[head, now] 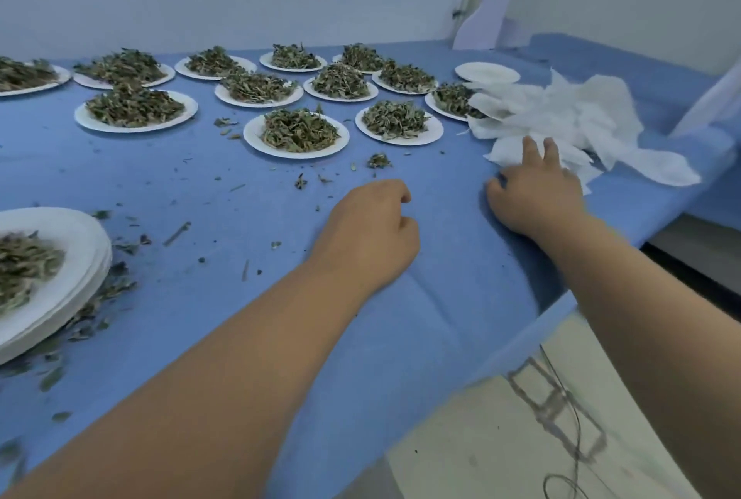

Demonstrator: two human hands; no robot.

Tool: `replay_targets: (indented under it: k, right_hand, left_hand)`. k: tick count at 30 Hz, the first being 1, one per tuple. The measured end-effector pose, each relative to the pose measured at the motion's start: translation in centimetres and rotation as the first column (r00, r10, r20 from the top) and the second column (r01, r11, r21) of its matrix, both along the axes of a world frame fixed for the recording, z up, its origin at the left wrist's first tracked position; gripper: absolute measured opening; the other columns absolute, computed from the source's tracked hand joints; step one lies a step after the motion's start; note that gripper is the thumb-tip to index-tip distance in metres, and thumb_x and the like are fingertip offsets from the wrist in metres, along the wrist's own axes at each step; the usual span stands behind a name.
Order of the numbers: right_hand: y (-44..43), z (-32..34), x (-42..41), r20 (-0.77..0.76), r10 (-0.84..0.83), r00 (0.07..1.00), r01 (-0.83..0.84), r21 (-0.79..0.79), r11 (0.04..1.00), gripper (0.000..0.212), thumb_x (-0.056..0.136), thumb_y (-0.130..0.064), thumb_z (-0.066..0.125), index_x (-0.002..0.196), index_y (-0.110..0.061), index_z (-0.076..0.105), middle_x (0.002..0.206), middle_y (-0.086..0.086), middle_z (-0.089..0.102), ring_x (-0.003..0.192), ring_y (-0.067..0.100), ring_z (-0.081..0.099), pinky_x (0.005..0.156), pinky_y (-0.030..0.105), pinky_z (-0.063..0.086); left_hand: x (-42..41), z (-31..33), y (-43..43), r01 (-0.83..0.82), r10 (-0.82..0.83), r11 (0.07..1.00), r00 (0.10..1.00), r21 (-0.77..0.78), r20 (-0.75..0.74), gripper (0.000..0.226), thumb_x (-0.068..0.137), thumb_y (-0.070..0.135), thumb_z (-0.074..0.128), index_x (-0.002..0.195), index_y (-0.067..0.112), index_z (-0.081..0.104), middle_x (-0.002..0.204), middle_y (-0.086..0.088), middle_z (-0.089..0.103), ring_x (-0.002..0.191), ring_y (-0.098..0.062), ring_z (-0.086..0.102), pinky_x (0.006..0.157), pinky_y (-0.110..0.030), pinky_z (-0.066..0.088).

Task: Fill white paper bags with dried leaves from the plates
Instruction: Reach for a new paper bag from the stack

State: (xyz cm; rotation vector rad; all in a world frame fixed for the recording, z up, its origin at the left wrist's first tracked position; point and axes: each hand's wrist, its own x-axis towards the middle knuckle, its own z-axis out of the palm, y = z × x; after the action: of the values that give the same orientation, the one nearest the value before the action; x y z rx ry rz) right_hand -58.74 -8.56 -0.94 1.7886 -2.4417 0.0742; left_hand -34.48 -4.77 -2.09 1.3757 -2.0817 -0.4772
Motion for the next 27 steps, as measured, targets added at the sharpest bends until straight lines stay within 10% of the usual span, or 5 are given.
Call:
replay_targets:
  k: [5,9,14,23,27]
  right_hand:
    - [-1.8,0.8,0.0,0.012,-0.021,1.0,0.022,-0.041,0.999,0.038,0.101,-0.024,0.038,0.119,-0.002,0.064,0.148,0.018,0.048,0.146,0.031,0.034,0.111,0.043,0.033]
    - [-1.5,0.7,-0.1,0.013,0.083,0.996,-0.076,-0.278,0.958,0.031,0.086,-0.003,0.053,0.058,-0.007,0.04,0.061,0.01,0.044,0.068,0.035,0.046,0.058,0.035,0.026]
    - [-1.7,1.1,-0.7,-0.065,0.002,0.998,-0.015,-0.199,0.98,0.026,0.083,-0.004,0.055,0.066,-0.014,0.038,0.083,0.012,0.05,0.076,0.032,0.047,0.067,0.035,0.036]
    - [-2.1,0.6,-0.9,-0.089,0.009,0.996,-0.033,-0.266,0.963,0.02,0.077,0.001,0.055,0.062,-0.009,0.046,0.06,0.009,0.045,0.066,0.033,0.046,0.061,0.034,0.029]
    - [-2.8,0.9,-1.8,-0.056,0.019,0.998,-0.034,-0.279,0.96,0.025,0.084,-0.002,0.058,0.107,-0.007,0.069,0.098,0.017,0.069,0.096,0.04,0.06,0.081,0.04,0.045]
  left_hand:
    - [-0.1,0.0,0.3,0.0,0.0,1.0,1.0,-0.011,0.016,0.038,0.091,0.019,0.047,0.127,0.024,0.057,0.124,0.004,0.062,0.113,-0.016,0.056,0.087,-0.033,0.049]
    - [0.1,0.4,0.3,-0.024,0.024,1.0,0.999,0.004,-0.038,0.038,0.093,0.021,0.045,0.13,0.026,0.051,0.103,0.009,0.056,0.103,-0.015,0.057,0.084,-0.039,0.053]
    - [0.2,0.4,0.5,-0.01,0.01,1.0,0.999,0.012,-0.033,0.036,0.093,0.022,0.047,0.129,0.025,0.051,0.112,0.003,0.061,0.099,-0.017,0.058,0.082,-0.04,0.053]
    - [0.2,0.2,0.6,-0.01,0.011,1.0,0.999,0.016,-0.054,0.032,0.094,0.021,0.045,0.125,0.025,0.052,0.112,0.004,0.062,0.104,-0.017,0.057,0.084,-0.042,0.053]
    - [0.3,0.2,0.5,-0.009,0.01,1.0,0.999,0.017,-0.046,0.032,0.094,0.021,0.046,0.125,0.025,0.053,0.109,0.005,0.061,0.103,-0.016,0.056,0.084,-0.042,0.053]
